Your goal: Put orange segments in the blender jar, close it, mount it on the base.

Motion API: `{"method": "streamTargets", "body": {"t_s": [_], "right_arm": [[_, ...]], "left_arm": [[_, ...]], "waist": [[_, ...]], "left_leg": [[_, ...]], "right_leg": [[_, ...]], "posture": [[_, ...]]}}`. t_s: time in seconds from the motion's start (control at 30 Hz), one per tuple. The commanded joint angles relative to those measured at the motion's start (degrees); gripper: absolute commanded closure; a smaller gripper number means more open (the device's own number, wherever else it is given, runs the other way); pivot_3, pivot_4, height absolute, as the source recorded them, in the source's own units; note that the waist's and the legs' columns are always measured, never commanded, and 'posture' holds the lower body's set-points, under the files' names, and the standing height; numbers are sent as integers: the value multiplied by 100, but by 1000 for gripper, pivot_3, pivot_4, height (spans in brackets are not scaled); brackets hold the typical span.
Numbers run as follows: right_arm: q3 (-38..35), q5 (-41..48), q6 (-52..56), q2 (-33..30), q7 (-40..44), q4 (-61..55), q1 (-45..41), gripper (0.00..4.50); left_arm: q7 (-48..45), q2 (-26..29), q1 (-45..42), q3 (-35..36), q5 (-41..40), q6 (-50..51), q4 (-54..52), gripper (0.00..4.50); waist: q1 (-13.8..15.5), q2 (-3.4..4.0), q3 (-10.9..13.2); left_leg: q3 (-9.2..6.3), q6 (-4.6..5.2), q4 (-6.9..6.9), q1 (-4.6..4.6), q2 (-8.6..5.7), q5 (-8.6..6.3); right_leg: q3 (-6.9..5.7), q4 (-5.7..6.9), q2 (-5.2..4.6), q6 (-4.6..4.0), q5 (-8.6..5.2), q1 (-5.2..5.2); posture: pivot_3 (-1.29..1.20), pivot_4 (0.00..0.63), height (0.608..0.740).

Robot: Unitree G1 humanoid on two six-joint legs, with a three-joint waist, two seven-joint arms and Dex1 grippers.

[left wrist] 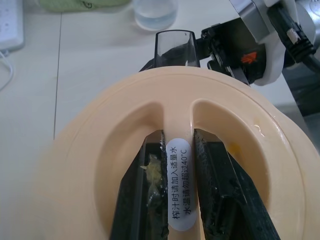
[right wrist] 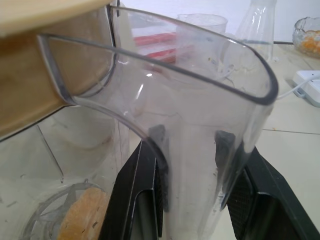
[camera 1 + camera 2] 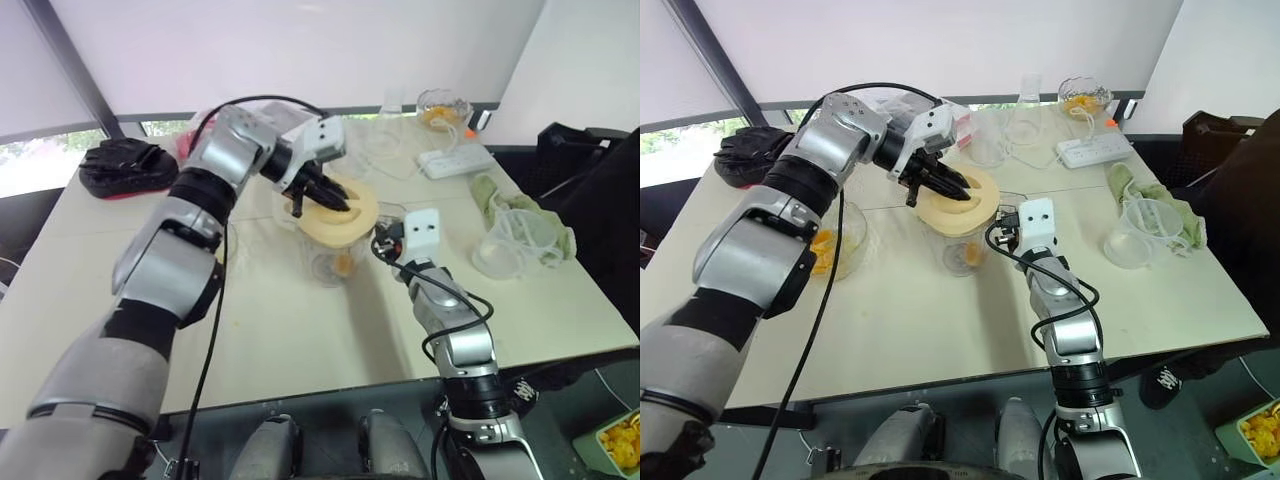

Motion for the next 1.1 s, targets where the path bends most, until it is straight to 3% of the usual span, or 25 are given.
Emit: {"method": "streamTargets", "body": {"t_s": [0.03, 0.2, 0.4, 0.7, 0.93, 1.1], "right_arm": [[10, -76, -105, -68, 16, -132, 26, 3475], [33, -82, -157, -73, 27, -56, 6, 3475], [63, -93, -227, -89, 57, 37, -34, 3475], [89, -111, -279, -134, 100, 98, -45, 3475], [101, -141, -270, -161, 142, 63, 23, 3475], [113, -152, -251, -193, 173, 14, 68, 3475]], "left_arm": [[522, 326, 499, -159, 606, 1011, -111, 4310], [424, 544, 855, -57, 551, 1480, -1202, 4310], [503, 687, 1116, 40, 484, 1623, -1763, 4310], [447, 854, 1509, 515, 69, 1810, -2733, 58], [909, 767, 1282, 1564, -643, 2162, -2933, 58], [2161, 307, 1050, 3137, -1634, 2236, -3099, 58]], "waist": [[-5, 0, 0], [-22, 2, 0], [-23, 3, -1], [-19, 17, -3], [-13, 15, 3], [5, 12, 5]], "left_leg": [[0, 0, -1, 0, 0, 0], [0, -1, -17, -4, 0, 0], [5, -10, -52, -3, 1, 5], [4, -36, -87, -10, 6, 20], [4, -39, -89, -20, 6, 22], [-3, -73, -83, -87, 5, 41]], "right_leg": [[0, 0, 0, 0, 0, -1], [4, -6, 0, -1, 0, -14], [15, -19, 0, -3, 1, -31], [17, -43, 3, -9, 4, -45], [17, -46, 3, -10, 5, -54], [14, -46, 2, -15, 11, -112]], "posture": [[0, 150, 740], [0, 150, 740], [0, 150, 740], [0, 150, 740], [0, 150, 740], [0, 150, 740]]}}
